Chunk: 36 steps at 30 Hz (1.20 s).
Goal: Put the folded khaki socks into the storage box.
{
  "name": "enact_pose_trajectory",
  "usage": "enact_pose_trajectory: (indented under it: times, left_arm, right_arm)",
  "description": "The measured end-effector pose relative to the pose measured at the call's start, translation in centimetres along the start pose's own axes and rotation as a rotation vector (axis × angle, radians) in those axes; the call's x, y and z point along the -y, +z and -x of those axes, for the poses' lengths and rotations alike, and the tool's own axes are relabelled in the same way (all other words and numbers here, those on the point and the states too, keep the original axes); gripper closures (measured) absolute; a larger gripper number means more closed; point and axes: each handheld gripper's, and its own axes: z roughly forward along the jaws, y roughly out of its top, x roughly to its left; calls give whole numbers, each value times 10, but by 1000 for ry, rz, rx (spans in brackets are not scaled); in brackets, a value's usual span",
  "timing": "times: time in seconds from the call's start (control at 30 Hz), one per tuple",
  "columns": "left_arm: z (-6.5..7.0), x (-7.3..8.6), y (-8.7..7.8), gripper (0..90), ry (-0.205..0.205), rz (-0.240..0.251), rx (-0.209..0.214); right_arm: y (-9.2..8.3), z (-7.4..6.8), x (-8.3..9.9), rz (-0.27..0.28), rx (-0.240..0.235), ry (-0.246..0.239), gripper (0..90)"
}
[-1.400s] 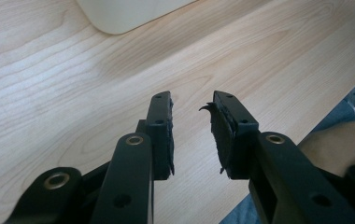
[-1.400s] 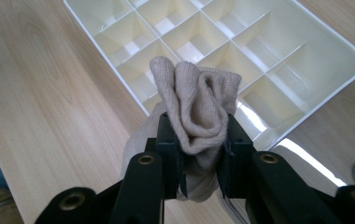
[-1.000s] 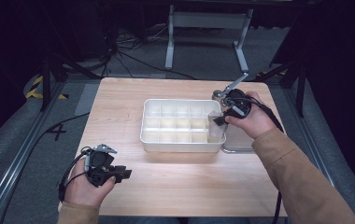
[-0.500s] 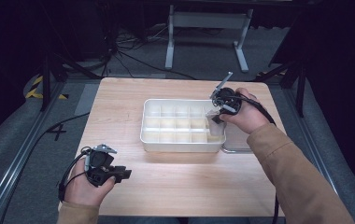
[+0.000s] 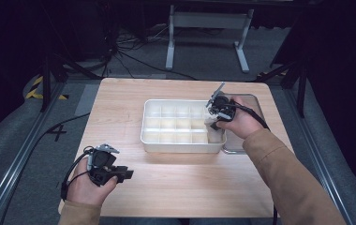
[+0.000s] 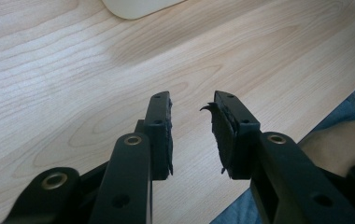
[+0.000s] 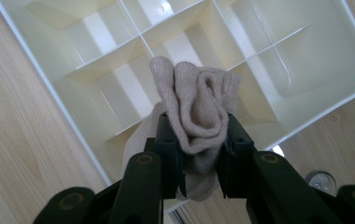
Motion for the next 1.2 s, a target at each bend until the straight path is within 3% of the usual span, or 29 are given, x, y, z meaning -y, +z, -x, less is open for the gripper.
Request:
enact_pose_trajectory:
  times: [0.7, 0.83, 1.03, 1.2]
  left_arm:
    - [-1, 0, 2, 675, -4, -3, 2]
    - [-1, 0, 2, 670, 0, -10, 1]
    - [-1, -1, 3, 669, 0, -10, 0]
    - [-1, -1, 3, 669, 6, -10, 0]
  right_arm:
    - [28, -6, 8, -69, -25, 3, 729]
    - [31, -6, 10, -79, -48, 9, 728]
    - [40, -6, 14, -126, -84, 27, 728]
    - [52, -7, 16, -162, -71, 11, 728]
